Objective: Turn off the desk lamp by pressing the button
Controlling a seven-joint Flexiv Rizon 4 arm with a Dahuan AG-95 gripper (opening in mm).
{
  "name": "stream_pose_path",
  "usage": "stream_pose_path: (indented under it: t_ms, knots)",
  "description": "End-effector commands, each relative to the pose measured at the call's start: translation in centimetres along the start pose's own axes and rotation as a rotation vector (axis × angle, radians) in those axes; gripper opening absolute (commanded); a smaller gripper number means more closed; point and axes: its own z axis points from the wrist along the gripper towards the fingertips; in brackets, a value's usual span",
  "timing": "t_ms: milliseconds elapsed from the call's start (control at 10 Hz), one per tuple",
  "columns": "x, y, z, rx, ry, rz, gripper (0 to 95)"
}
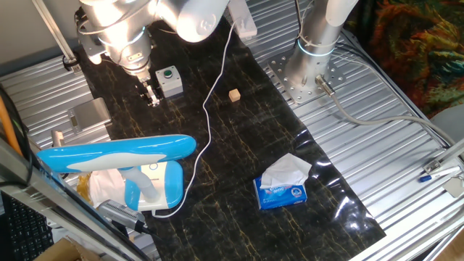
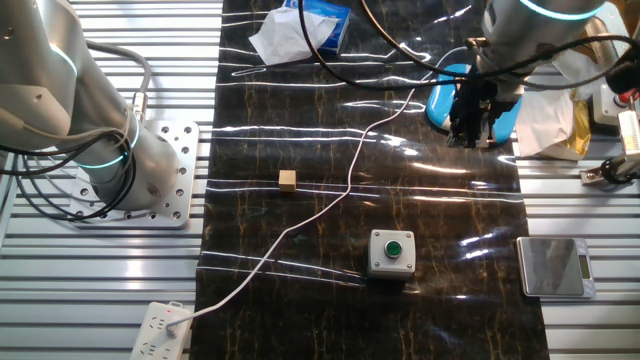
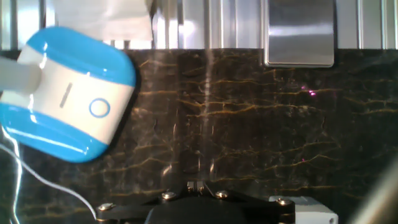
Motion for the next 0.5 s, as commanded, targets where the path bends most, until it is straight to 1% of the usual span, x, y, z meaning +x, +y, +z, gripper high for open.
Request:
stream_pose_path:
  t_ms: [100, 300, 400, 500]
  knots:
    - [0.0, -0.2, 1.0, -0.014, -0.043, 0.060, 0.0]
    - [-0.3, -0.3, 1.6, -0.043, -0.062, 0.094, 0.0]
    - [-0.9, -0.4, 1.8, -0.045, -0.069, 0.104, 0.0]
    - [-1.9, -0.9, 1.8, -0.072, -0.068, 0.148, 0.0]
